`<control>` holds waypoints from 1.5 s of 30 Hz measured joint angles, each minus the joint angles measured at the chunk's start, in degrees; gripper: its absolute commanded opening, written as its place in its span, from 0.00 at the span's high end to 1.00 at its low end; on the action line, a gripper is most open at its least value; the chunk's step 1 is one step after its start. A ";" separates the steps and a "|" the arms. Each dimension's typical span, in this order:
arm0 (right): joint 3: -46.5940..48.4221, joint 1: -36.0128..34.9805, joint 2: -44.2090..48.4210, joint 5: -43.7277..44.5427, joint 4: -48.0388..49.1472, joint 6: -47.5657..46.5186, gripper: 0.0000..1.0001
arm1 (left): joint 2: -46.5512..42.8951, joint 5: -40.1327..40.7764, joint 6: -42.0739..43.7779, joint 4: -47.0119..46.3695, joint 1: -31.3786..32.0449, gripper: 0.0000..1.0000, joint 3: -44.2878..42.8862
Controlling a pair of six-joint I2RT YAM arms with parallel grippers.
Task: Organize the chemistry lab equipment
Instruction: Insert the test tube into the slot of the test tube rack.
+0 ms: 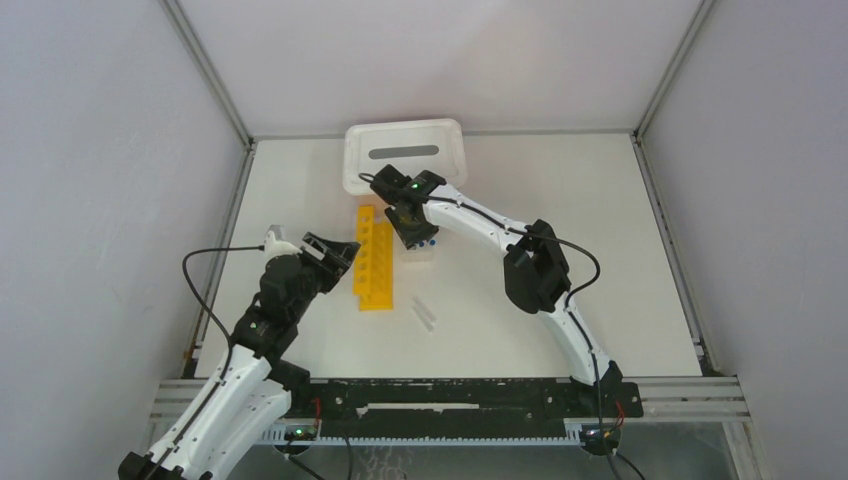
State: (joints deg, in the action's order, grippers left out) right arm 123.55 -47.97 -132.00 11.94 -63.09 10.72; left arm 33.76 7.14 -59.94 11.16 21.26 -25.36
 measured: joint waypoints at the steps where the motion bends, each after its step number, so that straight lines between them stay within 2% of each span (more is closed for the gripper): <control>1: 0.00 0.00 0.00 0.02 0.11 -0.02 0.54 | 0.00 0.00 0.00 -0.02 0.00 0.24 0.00; 16: 0.00 -0.59 1.31 3.91 1.84 -0.42 0.54 | -0.02 0.07 0.04 -0.31 0.00 0.23 0.00; 19: -0.70 -0.96 4.37 5.68 2.89 -0.42 0.53 | -0.17 0.31 0.48 -0.07 0.00 0.16 0.00; 22: -5.51 -1.68 10.93 7.72 5.95 -0.42 0.53 | -1.03 0.83 1.07 0.92 0.00 0.12 0.00; 27: -22.29 -4.24 27.98 10.05 14.64 -0.28 0.52 | -4.28 1.79 1.57 1.73 0.00 0.01 0.02; 32: -40.30 -7.54 40.79 10.34 23.91 0.31 0.52 | -8.07 1.75 1.99 1.66 0.00 0.00 0.20; 42: -74.23 -14.75 51.15 11.15 46.29 4.87 0.51 | -11.02 -0.96 1.92 -0.90 -0.48 0.00 4.44; 45: -81.26 -15.13 52.78 11.78 54.23 6.19 0.51 | -11.41 -1.75 2.05 -0.85 -0.74 0.07 4.52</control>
State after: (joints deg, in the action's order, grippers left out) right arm 42.28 -63.09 -79.22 23.73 -8.86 16.91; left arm 22.35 5.39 -57.89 10.31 20.51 -20.84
